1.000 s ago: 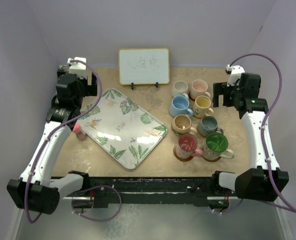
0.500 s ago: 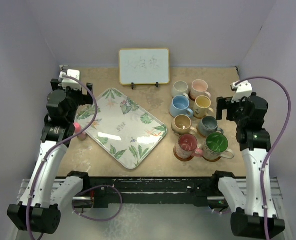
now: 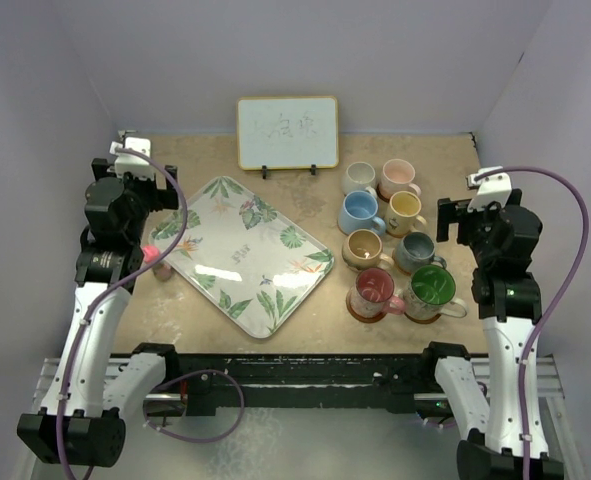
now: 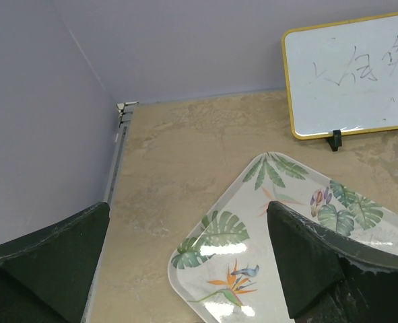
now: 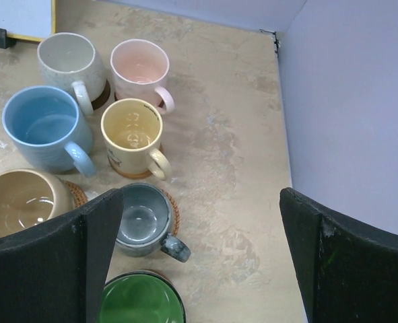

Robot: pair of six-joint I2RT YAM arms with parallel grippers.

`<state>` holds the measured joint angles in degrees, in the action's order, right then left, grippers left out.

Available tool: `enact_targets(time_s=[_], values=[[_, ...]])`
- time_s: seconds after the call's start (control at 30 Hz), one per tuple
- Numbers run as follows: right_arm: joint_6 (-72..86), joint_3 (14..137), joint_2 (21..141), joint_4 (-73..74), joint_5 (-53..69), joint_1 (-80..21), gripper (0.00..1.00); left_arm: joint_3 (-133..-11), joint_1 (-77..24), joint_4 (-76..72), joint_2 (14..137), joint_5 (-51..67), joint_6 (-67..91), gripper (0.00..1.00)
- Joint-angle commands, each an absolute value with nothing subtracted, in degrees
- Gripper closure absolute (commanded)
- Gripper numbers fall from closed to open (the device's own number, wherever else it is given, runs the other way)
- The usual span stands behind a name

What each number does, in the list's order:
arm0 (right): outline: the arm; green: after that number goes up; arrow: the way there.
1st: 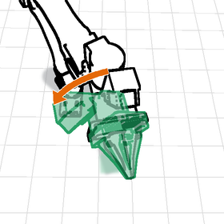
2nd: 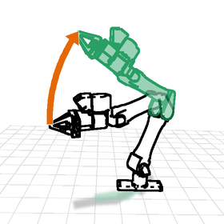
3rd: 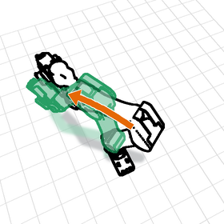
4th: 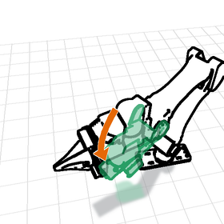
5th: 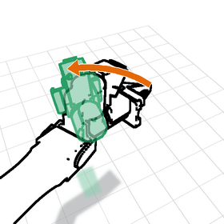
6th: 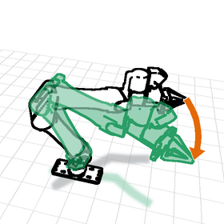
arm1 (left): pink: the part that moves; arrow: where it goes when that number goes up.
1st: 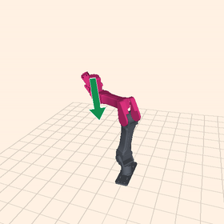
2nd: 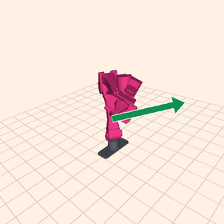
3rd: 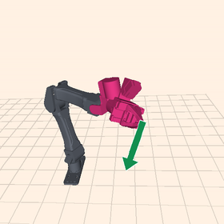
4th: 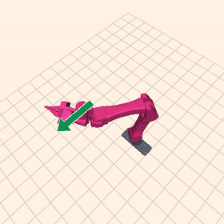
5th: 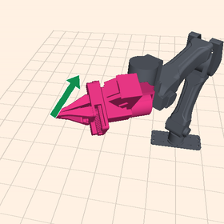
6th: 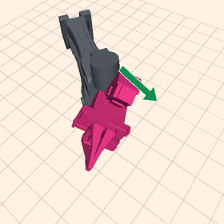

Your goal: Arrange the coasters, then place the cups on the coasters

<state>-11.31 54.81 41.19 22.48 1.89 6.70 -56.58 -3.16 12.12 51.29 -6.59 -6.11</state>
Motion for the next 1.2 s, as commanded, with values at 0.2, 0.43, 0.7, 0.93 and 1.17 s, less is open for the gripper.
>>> enact_targets(time_s=[0.2, 0.43, 0.7, 0.93, 1.17], values=[[-12.12, 55.37, 39.78, 20.39, 0.83, 6.50, 0.00, -58.88, -2.02, 12.48, 50.23, -2.97, -6.11, 0.01], [-11.69, 55.57, 39.61, 20.54, 0.00, 6.58, 0.00, -58.70, -1.89, 12.83, 50.16, -1.33, -6.46, 0.01], [-11.72, 55.84, 40.02, 21.08, 0.31, 6.50, 0.00, -58.44, -1.78, 13.05, 50.39, 0.60, -6.85, 0.00], [-12.04, 56.18, 39.69, 22.19, 2.37, 6.56, 0.00, -58.29, -1.76, 13.34, 50.38, 1.34, -6.99, 0.00], [-11.95, 55.90, 39.94, 21.72, 2.04, 6.51, 0.00, -58.45, -1.67, 13.54, 50.59, 1.48, -7.05, 0.00]])
